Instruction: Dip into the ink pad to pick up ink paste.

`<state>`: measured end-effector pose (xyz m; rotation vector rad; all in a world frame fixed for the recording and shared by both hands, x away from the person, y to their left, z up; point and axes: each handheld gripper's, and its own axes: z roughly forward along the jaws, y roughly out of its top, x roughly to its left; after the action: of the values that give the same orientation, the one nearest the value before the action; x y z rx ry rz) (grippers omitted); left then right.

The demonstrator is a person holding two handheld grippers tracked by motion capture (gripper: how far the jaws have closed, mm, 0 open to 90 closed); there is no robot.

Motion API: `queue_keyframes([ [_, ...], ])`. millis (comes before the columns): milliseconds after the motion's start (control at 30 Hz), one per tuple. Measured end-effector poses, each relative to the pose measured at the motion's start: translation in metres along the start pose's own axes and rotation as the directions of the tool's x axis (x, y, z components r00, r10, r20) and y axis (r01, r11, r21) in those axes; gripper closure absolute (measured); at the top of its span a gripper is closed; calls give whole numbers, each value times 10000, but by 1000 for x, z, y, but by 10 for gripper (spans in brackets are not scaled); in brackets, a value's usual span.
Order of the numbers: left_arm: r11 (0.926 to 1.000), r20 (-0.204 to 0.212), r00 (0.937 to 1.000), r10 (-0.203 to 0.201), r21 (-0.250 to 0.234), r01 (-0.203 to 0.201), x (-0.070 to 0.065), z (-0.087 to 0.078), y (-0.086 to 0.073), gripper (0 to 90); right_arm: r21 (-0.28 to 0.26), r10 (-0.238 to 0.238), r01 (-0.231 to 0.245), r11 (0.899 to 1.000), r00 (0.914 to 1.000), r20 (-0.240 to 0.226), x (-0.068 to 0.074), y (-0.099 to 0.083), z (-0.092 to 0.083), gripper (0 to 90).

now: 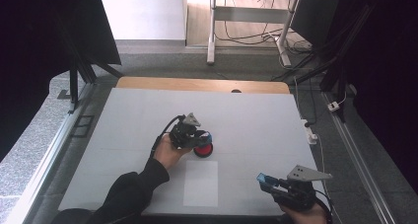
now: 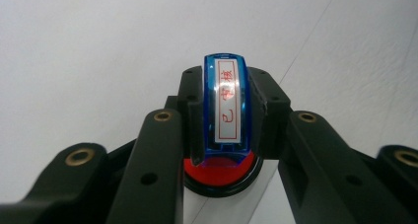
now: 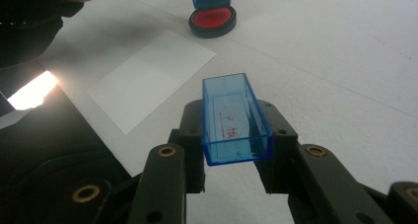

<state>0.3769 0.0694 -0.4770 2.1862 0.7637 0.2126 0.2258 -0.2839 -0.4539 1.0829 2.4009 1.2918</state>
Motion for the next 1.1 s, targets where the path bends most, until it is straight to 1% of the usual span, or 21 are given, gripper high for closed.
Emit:
queue_keyframes([
  [100,10000,63,10000,25,70,-26,-2,-3,2,708,9,-38,38,10000,10000,22,0,0,0,680],
  [267,9996,81,10000,42,288,-44,-1,-1,-4,708,-36,-2,2,10000,10000,0,0,0,1,679],
  [367,9996,134,9999,-54,285,50,0,2,-7,707,-22,2,-2,10000,10000,1,0,0,1,679],
  [500,9995,146,9999,-64,317,59,0,5,-9,707,-13,1,-1,10000,10000,-4,0,0,1,679],
  [600,9993,201,9998,-15,375,8,-1,6,-9,707,-6,0,0,10000,10000,-6,0,0,1,679],
  [733,9989,162,9999,40,475,-47,-2,10,-10,707,19,-12,12,10000,10000,-8,0,0,1,679],
  [833,9990,121,9999,61,434,-66,-2,11,-10,707,46,-29,29,10000,10000,9,0,0,1,679],
  [967,9985,61,9998,180,521,-183,-4,11,-10,709,90,-35,35,10000,10000,56,1,0,1,679],
  [1033,9979,-20,9996,289,585,-288,-6,12,-9,710,105,-45,44,9999,10000,59,1,0,1,679],
  [1100,9967,-168,9987,484,665,-472,-9,12,-8,711,120,-46,45,9999,10000,59,1,0,2,679],
])
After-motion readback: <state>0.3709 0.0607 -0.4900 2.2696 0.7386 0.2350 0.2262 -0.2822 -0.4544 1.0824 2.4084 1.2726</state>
